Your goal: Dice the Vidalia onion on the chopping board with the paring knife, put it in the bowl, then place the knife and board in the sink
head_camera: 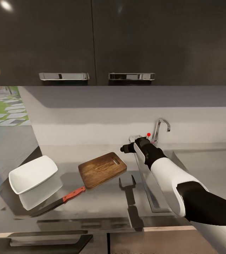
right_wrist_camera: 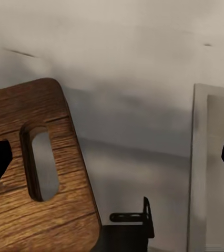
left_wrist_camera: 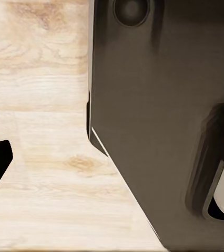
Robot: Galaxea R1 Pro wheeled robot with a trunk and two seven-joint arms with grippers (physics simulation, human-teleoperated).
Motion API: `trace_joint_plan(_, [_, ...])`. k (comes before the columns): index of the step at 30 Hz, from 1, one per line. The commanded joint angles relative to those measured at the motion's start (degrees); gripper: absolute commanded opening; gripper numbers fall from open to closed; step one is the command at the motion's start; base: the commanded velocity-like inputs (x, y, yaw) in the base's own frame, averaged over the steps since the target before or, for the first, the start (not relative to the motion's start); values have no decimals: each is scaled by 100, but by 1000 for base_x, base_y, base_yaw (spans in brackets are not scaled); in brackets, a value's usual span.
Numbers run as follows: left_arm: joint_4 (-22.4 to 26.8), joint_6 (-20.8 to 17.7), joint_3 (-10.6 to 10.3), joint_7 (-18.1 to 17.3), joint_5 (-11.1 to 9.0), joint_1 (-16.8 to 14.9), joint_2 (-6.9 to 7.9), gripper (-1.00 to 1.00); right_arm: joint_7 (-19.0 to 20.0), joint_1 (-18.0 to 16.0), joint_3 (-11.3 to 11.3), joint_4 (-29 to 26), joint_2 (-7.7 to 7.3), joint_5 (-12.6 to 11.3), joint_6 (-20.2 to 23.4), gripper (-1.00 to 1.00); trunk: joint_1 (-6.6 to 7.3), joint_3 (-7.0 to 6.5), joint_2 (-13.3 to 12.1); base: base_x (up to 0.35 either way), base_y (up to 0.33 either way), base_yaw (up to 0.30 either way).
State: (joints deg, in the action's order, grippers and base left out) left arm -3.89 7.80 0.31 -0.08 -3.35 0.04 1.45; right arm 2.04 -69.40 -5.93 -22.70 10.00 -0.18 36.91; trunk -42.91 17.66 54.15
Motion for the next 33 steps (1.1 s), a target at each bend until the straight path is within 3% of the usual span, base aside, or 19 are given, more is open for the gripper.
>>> trace_joint_plan(1, [-13, 31, -1, -1, -34, -3, -1, 100, 7, -4, -13, 0, 0, 1, 27, 100, -1, 15, 5, 0, 0, 0])
trace_joint_plan(33, [-33, 19, -4, 8, -52, -1, 4, 100, 7, -4, -13, 20, 0, 1, 27, 100, -1, 311, 5, 20, 0, 0])
